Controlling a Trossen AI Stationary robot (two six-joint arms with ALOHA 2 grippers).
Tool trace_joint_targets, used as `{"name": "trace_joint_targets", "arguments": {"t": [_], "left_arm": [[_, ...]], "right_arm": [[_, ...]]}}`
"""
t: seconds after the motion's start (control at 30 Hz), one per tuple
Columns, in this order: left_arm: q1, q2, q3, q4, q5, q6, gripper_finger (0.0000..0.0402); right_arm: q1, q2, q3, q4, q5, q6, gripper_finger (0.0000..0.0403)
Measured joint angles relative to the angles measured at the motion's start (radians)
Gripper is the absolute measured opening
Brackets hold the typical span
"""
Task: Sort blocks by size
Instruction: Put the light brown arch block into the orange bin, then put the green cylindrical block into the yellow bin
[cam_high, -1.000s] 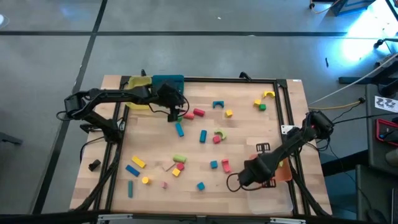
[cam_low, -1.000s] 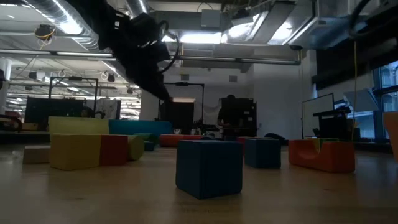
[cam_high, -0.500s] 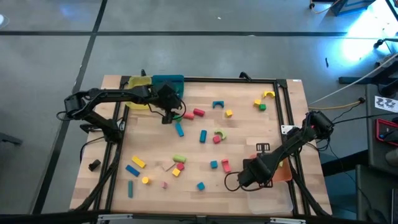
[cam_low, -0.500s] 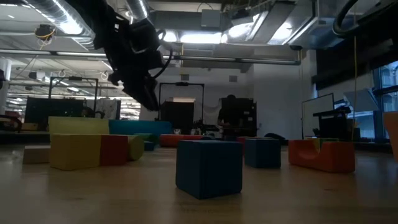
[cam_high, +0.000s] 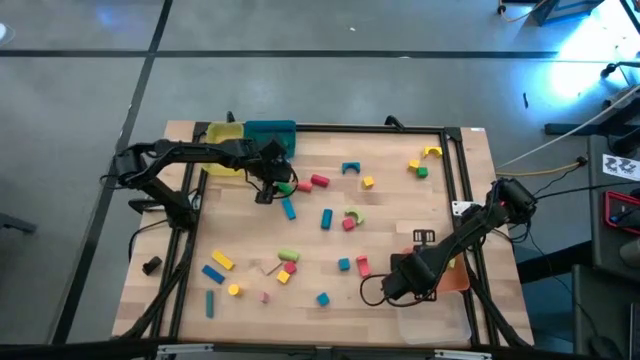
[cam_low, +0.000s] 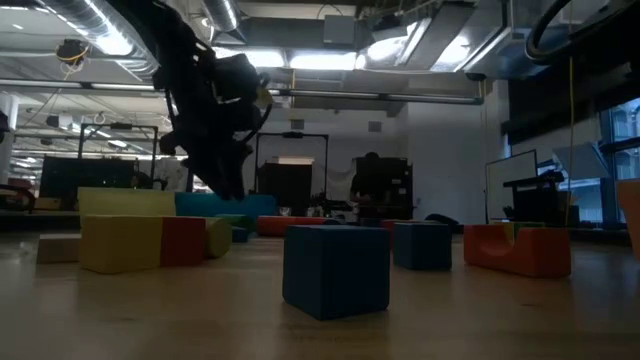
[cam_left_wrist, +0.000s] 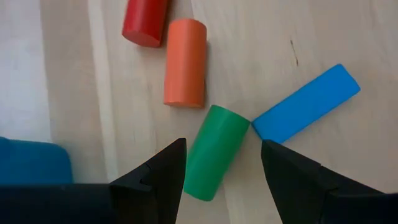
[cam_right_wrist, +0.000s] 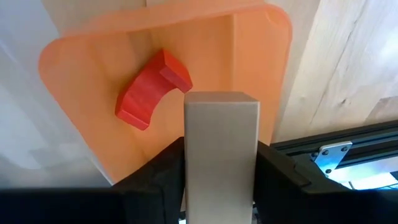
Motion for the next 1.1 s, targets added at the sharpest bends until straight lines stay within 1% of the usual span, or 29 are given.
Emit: {"name": "trace_joint_targets", "arguments": {"t": [0.17, 0.33, 0.4, 0.5, 0.57, 0.67, 0.73, 0.8, 0.87, 0.97, 1.1], "left_arm": [[0.0, 0.005, 0.0, 0.01, -0.003, -0.018, 0.0193], [0.0, 0.005, 0.0, 0.03, -0.003, -0.02, 0.0193], [0.0, 0.005, 0.0, 0.03, -0.003, -0.02, 0.0193], [0.0, 0.005, 0.0, 0.029, -0.003, -0.02, 0.0193], [0.0, 0.005, 0.0, 0.028, -0.003, -0.02, 0.0193], [0.0, 0.005, 0.0, 0.024, -0.003, -0.021, 0.0193], [0.0, 0.005, 0.0, 0.021, -0.003, -0.02, 0.0193], [0.0, 0.005, 0.0, 0.014, -0.004, -0.013, 0.0193], [0.0, 0.005, 0.0, 0.012, -0.004, 0.006, 0.0193], [0.0, 0.006, 0.0, 0.011, -0.004, 0.04, 0.0193], [0.004, 0.04, 0.0, 0.014, -0.003, 0.058, 0.0193]], "right_arm": [[0.0, 0.0, -0.001, -0.002, 0.01, 0.036, 0.0157], [0.0, 0.0, -0.028, -0.005, -0.017, 0.08, 0.016], [0.0, 0.0, -0.046, -0.002, -0.025, 0.091, 0.0171], [0.0, 0.0, -0.068, -0.003, 0.032, 0.135, 0.0195], [0.0, 0.001, -0.072, -0.004, 0.045, 0.14, 0.021], [0.0, 0.001, -0.072, -0.013, 0.025, 0.097, 0.0225], [0.0, 0.001, -0.072, -0.018, -0.014, 0.098, 0.0229], [0.0, 0.0, -0.072, -0.04, -0.026, 0.153, 0.0229], [0.0, -0.008, -0.072, -0.066, -0.012, 0.207, 0.0229], [0.0, -0.039, -0.072, -0.075, -0.008, 0.25, 0.0229], [-0.004, -0.093, -0.072, -0.065, 0.045, 0.32, 0.0229]]}}
